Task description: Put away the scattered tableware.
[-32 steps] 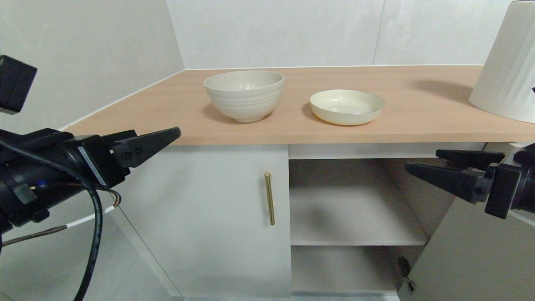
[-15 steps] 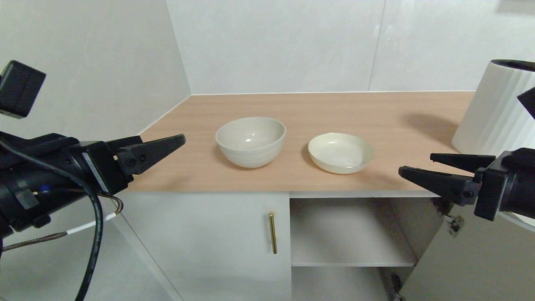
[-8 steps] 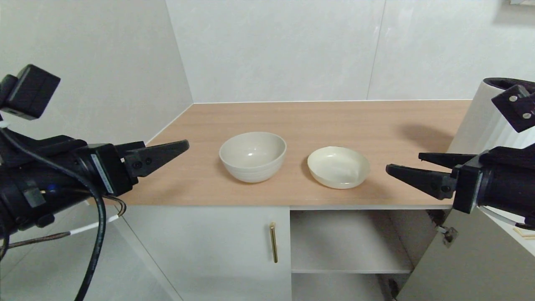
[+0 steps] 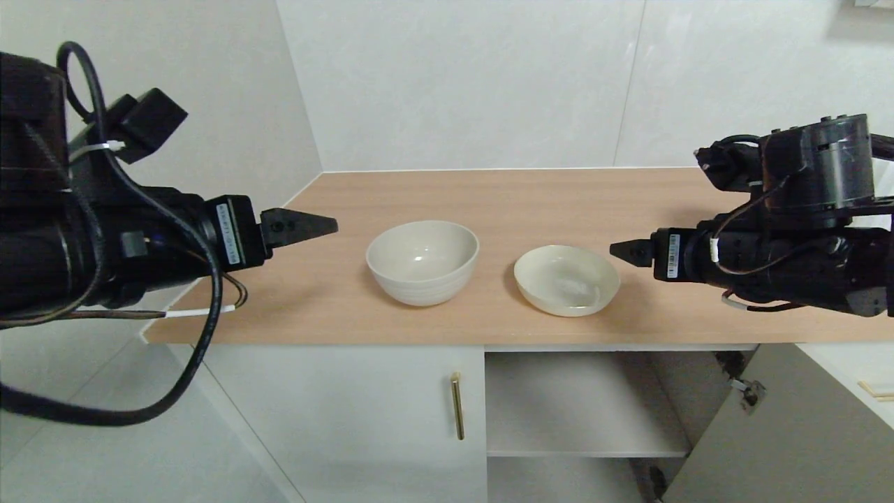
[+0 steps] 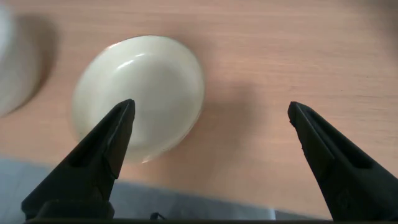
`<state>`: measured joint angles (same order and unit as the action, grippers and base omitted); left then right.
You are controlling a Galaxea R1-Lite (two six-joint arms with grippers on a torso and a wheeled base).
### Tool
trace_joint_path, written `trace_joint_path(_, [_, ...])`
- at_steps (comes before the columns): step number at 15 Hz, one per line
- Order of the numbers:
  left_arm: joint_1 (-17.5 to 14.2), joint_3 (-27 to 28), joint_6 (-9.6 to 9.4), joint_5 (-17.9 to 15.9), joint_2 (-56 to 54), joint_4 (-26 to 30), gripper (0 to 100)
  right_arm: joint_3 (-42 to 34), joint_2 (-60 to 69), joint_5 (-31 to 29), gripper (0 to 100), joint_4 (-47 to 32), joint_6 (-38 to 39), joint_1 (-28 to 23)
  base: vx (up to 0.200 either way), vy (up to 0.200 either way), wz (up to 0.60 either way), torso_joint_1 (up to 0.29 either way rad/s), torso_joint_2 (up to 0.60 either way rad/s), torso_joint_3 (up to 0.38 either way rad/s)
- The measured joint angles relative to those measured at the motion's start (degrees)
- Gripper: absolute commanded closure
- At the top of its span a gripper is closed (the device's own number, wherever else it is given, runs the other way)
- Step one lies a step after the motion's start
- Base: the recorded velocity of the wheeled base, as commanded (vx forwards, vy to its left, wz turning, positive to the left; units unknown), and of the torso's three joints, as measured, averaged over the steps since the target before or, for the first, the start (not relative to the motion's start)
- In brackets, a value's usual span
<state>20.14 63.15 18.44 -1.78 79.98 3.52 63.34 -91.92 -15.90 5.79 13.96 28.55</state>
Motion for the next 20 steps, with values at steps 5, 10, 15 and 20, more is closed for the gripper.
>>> trace_joint_path(5, [0.9,2.3,3.61,6.1,6.3,-0.9,0,-0.3,-2.3,-7.4,0,1.6,0.1,3.3,0.0,0.0,0.0,0.0,0.0,0.0])
trace_joint_path(10, [5.5,2.6,3.36,15.1,13.6,-8.7,0,-2.1,-2.3,-7.6,0,7.1,0.3,4.0,0.0,0.0,0.0,0.0,0.0,0.0])
trace_joint_path(15, [5.9,2.7,3.34,15.7,17.2,-10.8,0,-2.7,-1.8,-7.6,0,7.3,0.2,4.1,0.0,0.0,0.0,0.0,0.0,0.0])
trace_joint_path(20, [5.9,2.7,3.34,15.7,19.5,-11.1,0,-3.2,-1.5,-7.6,0,7.3,0.2,4.7,0.0,0.0,0.0,0.0,0.0,0.0])
